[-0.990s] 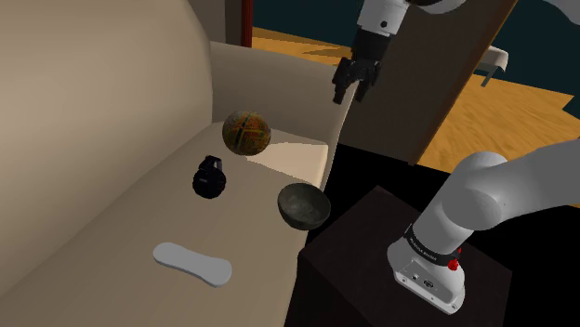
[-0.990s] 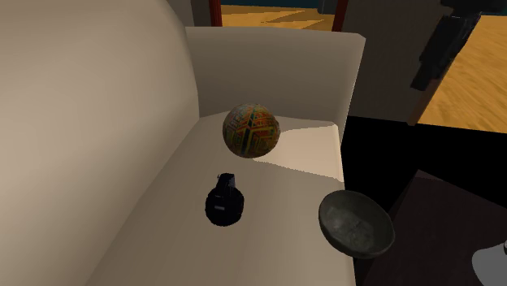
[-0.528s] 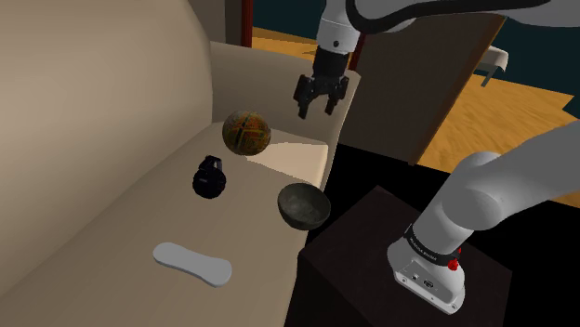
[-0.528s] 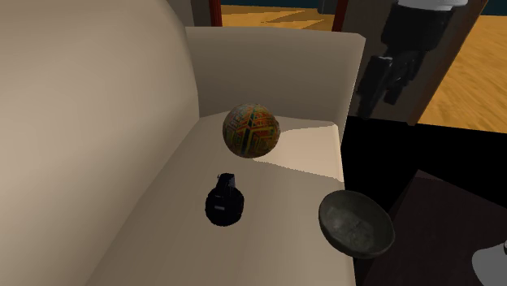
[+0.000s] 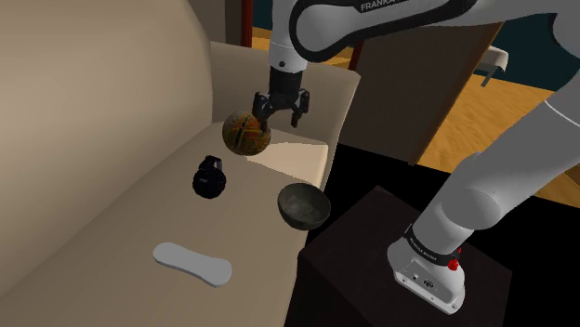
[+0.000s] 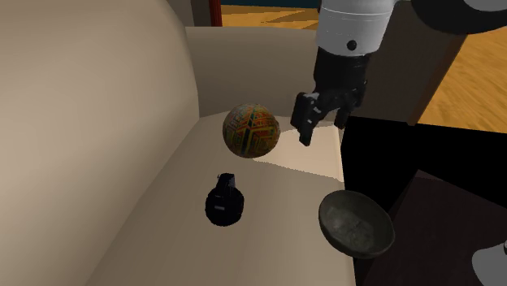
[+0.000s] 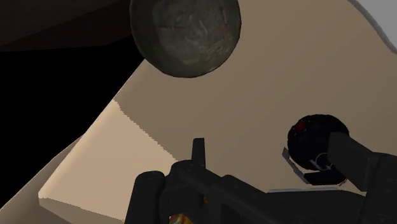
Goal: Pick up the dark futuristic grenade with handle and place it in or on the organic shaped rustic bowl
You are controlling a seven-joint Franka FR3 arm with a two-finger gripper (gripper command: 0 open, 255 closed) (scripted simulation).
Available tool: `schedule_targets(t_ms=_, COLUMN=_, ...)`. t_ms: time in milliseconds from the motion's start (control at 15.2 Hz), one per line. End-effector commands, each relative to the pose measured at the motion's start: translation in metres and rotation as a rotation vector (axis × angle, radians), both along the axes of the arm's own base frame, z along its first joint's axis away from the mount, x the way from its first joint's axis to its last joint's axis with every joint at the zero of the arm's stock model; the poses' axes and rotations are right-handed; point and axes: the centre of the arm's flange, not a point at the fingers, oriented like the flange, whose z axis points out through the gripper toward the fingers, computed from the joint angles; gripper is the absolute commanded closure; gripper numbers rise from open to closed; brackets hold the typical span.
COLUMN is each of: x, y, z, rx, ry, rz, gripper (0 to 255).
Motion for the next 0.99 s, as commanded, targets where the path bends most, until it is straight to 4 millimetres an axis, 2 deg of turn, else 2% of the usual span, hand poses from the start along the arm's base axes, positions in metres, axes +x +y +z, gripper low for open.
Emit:
schedule_targets(t_ms=0, x=0.015, y=0.021, z=-0.014, rx=-0.012, ry=0.004, rz=-0.026, gripper=0)
schedule_targets(t_ms=924, x=0.139, y=0.132, z=-0.120, rx=-0.105, ry=0.028, rz=-0.193, gripper=0)
